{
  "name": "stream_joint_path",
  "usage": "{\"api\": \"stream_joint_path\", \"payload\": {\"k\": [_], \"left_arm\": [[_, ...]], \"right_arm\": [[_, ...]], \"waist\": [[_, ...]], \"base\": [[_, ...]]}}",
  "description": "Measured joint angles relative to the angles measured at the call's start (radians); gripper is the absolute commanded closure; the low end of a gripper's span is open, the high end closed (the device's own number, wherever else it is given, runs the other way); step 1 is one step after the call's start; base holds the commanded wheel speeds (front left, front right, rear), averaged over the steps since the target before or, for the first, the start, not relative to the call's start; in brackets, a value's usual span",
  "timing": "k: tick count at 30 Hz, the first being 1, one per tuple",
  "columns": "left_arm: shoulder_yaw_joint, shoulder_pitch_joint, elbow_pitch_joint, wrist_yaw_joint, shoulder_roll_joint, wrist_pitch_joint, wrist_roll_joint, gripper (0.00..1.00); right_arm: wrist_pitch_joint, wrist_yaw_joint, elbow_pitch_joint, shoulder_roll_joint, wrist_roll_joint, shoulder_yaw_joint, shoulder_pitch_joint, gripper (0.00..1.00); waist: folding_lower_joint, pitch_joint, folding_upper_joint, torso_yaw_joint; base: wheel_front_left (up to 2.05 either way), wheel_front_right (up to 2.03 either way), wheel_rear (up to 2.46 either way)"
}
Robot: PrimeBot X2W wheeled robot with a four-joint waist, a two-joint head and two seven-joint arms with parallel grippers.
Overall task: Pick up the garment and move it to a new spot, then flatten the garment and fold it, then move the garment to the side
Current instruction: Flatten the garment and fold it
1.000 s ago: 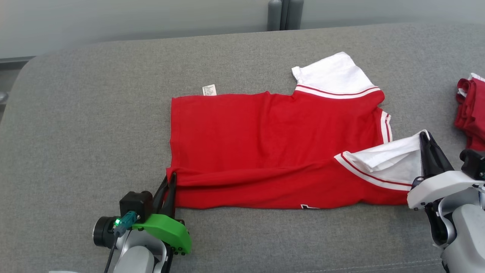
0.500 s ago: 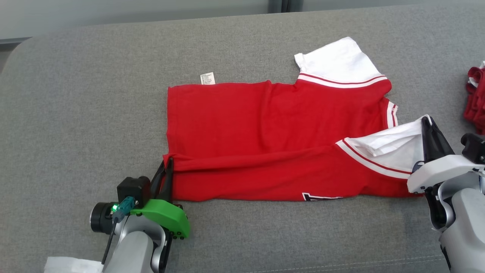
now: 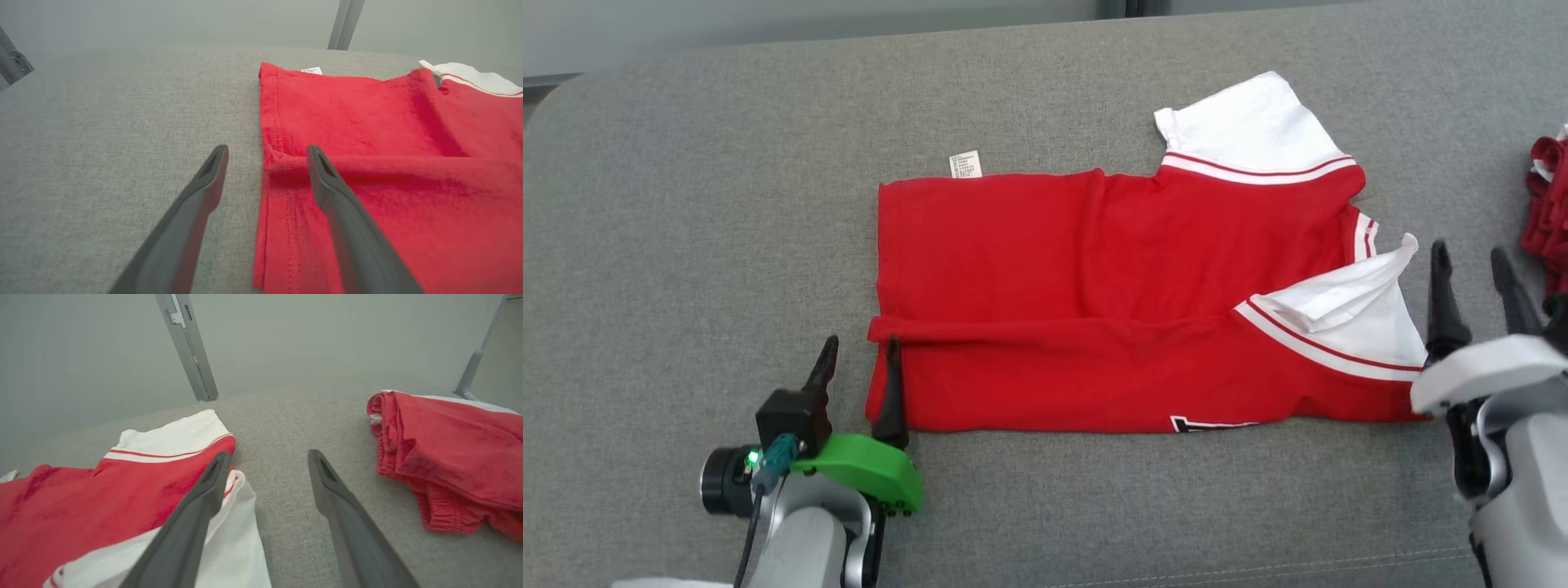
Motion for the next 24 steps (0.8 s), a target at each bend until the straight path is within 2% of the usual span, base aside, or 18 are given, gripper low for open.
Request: {"api": "stream_joint_path", "payload": {"k": [9,22,23,24], "left_arm": [[0.021,0.124,-0.048,0.001,0.0,0.0,0.0,0.0],[-0.001,0.114,-0.047,-0.013,0.0,0.0,0.008,0.0],[-0.001,0.113,-0.044,-0.013,0.0,0.0,0.006,0.0],[0.0,0.112,-0.04,-0.014,0.0,0.0,0.002,0.0]], "right_arm": [[0.0,-0.001,-0.012,0.024,0.034,0.053,0.203,0.0],[0.0,-0.001,0.123,0.022,0.055,0.1,0.16,0.0],[-0.001,-0.001,0.135,0.021,0.058,0.111,0.157,0.08],[-0.003,-0.001,0.142,0.018,0.064,0.123,0.154,0.62]], "waist": [[0.0,-0.041,0.0001,-0.01],[0.0,-0.025,0.0001,0.013],[-0.0001,-0.024,0.0,0.016],[-0.0001,-0.024,0.0,0.019]], "base": [[0.0,0.0,0.0],[0.0,0.0,0.0],[0.0,0.0,0.0],[0.0,0.0,0.0]]}}
